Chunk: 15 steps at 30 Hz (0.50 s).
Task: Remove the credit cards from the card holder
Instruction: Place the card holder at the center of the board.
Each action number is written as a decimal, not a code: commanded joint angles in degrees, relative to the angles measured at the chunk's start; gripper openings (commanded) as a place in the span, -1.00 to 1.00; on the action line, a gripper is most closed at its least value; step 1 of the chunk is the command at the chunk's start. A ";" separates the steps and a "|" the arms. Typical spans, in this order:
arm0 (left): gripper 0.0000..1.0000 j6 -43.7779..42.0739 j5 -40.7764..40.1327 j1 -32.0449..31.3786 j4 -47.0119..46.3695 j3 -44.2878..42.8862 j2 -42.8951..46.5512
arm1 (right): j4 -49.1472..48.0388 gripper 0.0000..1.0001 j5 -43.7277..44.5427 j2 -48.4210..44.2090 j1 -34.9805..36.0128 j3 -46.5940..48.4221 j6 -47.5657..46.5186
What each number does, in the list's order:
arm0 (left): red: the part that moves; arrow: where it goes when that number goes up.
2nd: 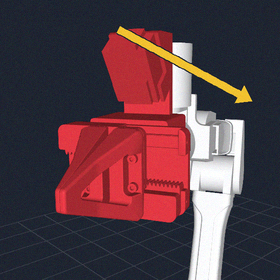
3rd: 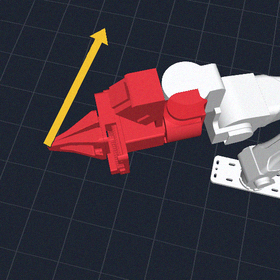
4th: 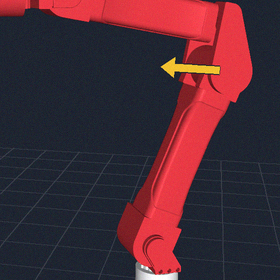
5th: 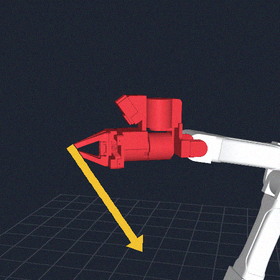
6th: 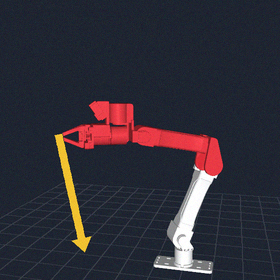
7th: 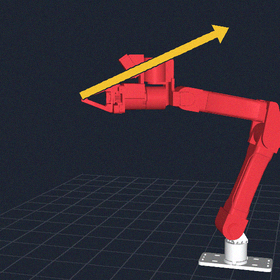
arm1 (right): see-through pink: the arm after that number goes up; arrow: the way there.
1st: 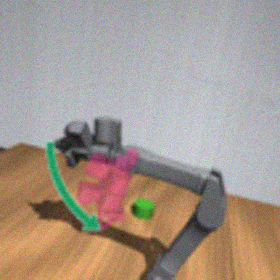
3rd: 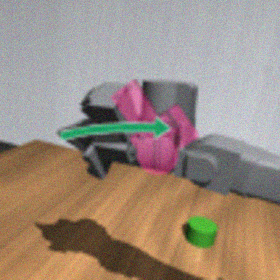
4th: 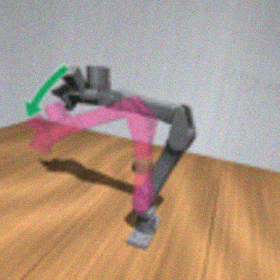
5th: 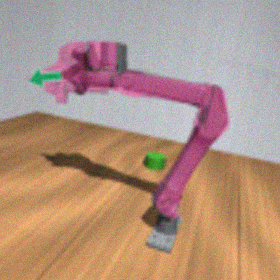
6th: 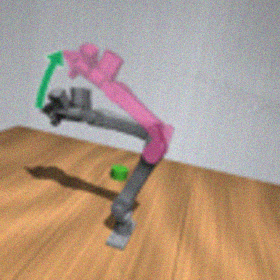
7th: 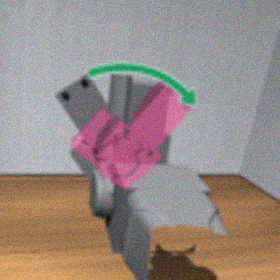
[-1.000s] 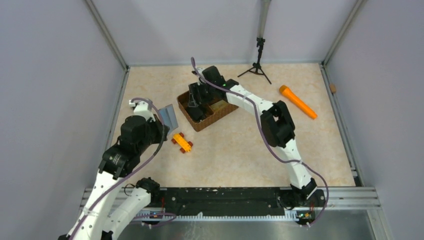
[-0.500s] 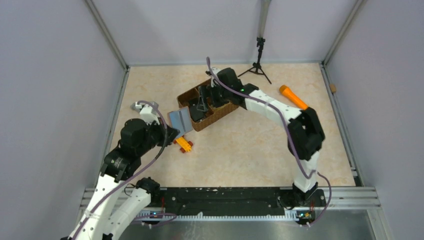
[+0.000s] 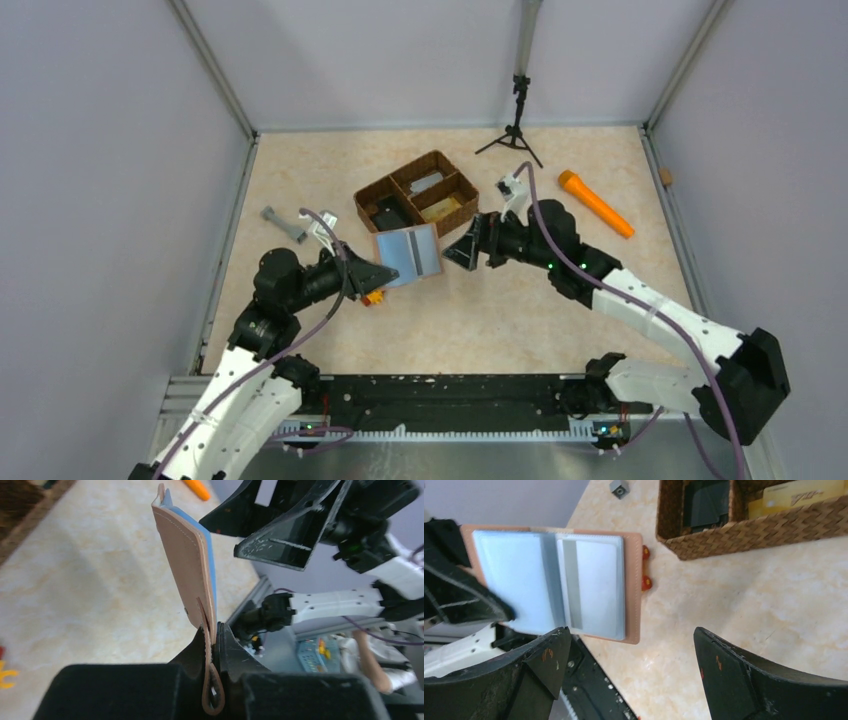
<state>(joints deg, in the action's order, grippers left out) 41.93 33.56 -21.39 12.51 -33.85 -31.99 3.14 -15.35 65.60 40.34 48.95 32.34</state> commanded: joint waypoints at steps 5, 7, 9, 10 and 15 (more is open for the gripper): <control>-1.00 19.88 14.45 0.34 -32.14 7.62 1.20 | -9.89 0.91 -4.41 -16.73 -0.52 -10.02 10.37; -1.00 22.10 15.34 0.24 -35.31 8.46 1.07 | -11.03 0.92 -4.21 -17.96 -0.52 -11.22 12.54; -1.00 24.40 15.63 0.23 -38.91 9.18 0.97 | -10.18 0.92 -3.99 -17.42 -0.52 -11.34 14.09; -1.00 25.25 15.76 0.21 -40.37 9.57 0.82 | -10.50 0.92 -4.65 -17.03 -0.48 -11.52 14.34; -1.00 26.69 17.00 0.07 -43.42 10.54 -0.28 | -21.35 0.82 -9.71 -15.83 -0.52 -16.91 19.57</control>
<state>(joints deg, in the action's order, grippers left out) 65.28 48.21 -21.41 -21.45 -23.79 -31.66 -8.51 -20.56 48.88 40.32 35.48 46.68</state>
